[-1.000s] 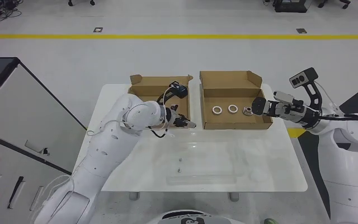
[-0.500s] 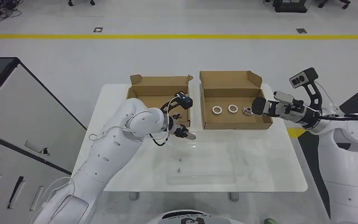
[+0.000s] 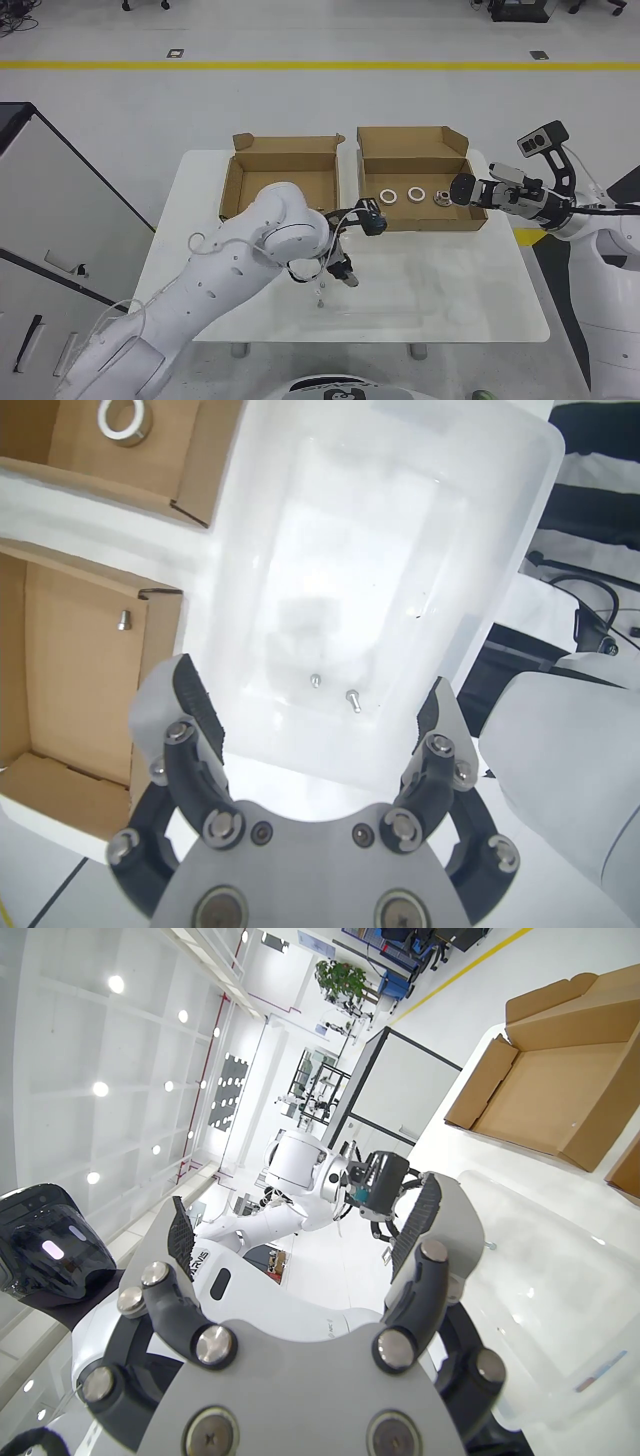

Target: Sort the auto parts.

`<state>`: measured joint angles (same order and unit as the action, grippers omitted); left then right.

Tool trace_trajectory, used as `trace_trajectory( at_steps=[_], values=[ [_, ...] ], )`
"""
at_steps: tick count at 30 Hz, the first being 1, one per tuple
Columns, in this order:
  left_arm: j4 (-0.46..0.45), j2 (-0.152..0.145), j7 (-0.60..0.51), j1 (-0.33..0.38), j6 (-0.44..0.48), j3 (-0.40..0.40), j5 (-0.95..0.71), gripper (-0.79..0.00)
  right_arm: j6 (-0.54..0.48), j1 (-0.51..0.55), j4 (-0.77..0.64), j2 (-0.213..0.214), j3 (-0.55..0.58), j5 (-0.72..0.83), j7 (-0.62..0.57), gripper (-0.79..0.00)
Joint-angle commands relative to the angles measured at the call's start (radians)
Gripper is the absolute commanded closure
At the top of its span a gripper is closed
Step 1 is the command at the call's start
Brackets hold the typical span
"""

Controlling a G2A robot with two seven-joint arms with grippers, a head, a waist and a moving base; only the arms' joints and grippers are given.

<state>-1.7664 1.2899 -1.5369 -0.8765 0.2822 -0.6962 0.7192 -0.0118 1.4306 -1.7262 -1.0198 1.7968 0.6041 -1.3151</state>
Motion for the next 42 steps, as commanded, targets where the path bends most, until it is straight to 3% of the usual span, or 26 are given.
trace_trajectory(
  at_steps=[1, 3, 10, 16, 29, 37, 42],
  values=[
    [0.053, 0.003, 0.001, 0.045, -0.013, 0.057, -0.024, -0.785, 0.000, 0.000, 0.000, 0.000, 0.000, 0.000, 0.000, -0.785],
    [0.089, 0.005, 0.001, 0.087, -0.054, 0.094, -0.002, -0.785, 0.000, 0.000, 0.000, 0.000, 0.000, 0.000, 0.000, -0.785],
    [0.089, 0.005, 0.001, 0.087, -0.054, 0.094, -0.002, -0.785, 0.000, 0.000, 0.000, 0.000, 0.000, 0.000, 0.000, -0.785],
    [0.092, 0.001, 0.001, 0.099, 0.002, 0.154, 0.014, -0.785, 0.000, 0.000, 0.000, 0.000, 0.000, 0.000, 0.000, -0.785],
    [0.075, -0.065, 0.060, 0.243, 0.061, 0.325, -0.071, -0.785, 0.000, 0.000, 0.000, 0.000, 0.000, 0.000, 0.000, -0.785],
    [0.075, -0.066, 0.058, 0.246, 0.059, 0.328, -0.065, -0.785, 0.000, 0.000, 0.000, 0.000, 0.000, 0.000, 0.000, -0.785],
    [0.073, -0.069, 0.087, 0.249, 0.088, 0.383, -0.035, -0.785, 0.000, 0.000, 0.000, 0.000, 0.000, 0.000, 0.000, -0.785]
  ],
)
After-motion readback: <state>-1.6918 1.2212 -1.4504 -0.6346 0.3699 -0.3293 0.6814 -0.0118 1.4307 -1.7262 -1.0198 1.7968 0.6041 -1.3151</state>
